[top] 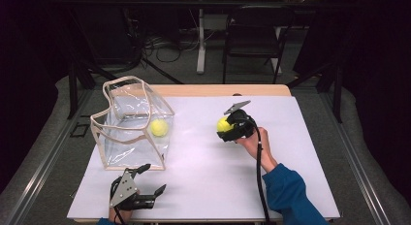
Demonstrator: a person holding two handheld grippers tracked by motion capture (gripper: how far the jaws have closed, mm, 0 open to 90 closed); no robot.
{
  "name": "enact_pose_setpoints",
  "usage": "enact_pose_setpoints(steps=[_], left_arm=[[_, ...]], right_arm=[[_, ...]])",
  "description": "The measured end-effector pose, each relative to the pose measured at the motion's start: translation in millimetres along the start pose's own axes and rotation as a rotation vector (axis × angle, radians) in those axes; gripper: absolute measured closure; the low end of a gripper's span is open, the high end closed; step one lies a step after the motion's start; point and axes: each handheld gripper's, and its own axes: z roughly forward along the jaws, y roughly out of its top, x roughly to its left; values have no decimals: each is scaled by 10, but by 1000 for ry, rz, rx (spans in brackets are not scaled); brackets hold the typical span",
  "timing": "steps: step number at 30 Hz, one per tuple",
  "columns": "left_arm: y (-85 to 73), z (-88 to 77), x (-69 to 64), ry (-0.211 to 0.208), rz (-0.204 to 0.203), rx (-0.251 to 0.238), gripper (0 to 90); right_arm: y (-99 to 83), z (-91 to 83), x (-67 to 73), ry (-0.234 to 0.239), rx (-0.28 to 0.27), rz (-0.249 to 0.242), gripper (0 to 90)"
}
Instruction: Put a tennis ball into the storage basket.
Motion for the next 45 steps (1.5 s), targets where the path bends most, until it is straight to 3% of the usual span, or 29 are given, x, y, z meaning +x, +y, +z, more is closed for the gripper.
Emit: enact_pose_setpoints(steps=[27, 45], left_arm=[[-2, -11, -2, 7, -1, 3, 160], [-3, -16, 0, 7, -2, -2, 160]], right_arm=[[133, -81, 182, 48, 4, -63, 260], [304, -173, 314, 56, 0, -115, 260]])
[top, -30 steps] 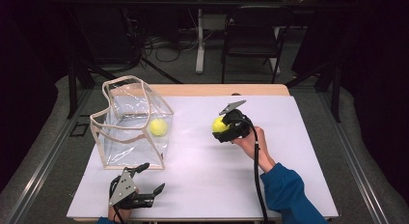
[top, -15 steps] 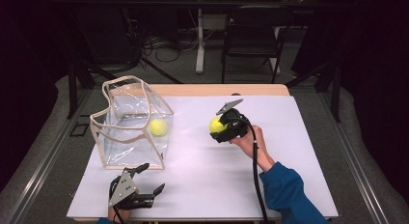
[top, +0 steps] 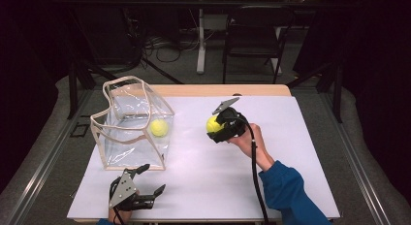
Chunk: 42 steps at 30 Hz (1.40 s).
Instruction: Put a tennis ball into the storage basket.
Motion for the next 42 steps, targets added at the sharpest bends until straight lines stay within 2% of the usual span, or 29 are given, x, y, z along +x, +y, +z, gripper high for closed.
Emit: enact_pose_setpoints(steps=[42], left_arm=[[1, 2, -1, -1, -2, -2, 160]], right_arm=[[287, -90, 153, 22, -28, -65, 260]])
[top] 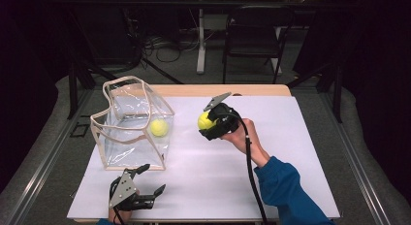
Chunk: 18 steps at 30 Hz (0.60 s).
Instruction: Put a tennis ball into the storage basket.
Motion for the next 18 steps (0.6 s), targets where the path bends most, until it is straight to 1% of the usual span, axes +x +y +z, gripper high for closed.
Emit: enact_pose_setpoints(steps=[6, 18], left_arm=[[0, -2, 1, 1, 1, 0, 160], [0, 0, 2, 0, 1, 1, 160]], right_arm=[[57, 2, 32, 6, -4, -17, 260], [159, 7, 83, 16, -14, -36, 260]])
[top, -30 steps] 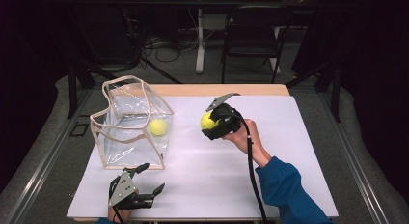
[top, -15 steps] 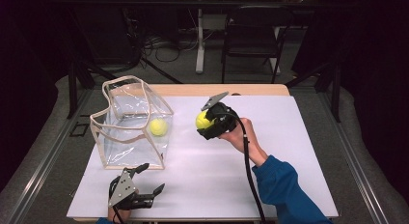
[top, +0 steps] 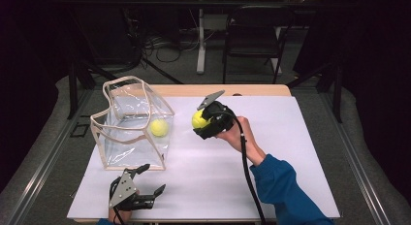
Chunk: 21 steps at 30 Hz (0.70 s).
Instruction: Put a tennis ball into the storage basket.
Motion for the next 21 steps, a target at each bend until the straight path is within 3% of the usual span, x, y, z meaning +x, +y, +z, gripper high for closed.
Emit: enact_pose_setpoints(steps=[21], left_arm=[[0, -7, -2, -1, 1, -3, 160]], right_arm=[[163, -18, 72, 1, -25, -24, 260]])
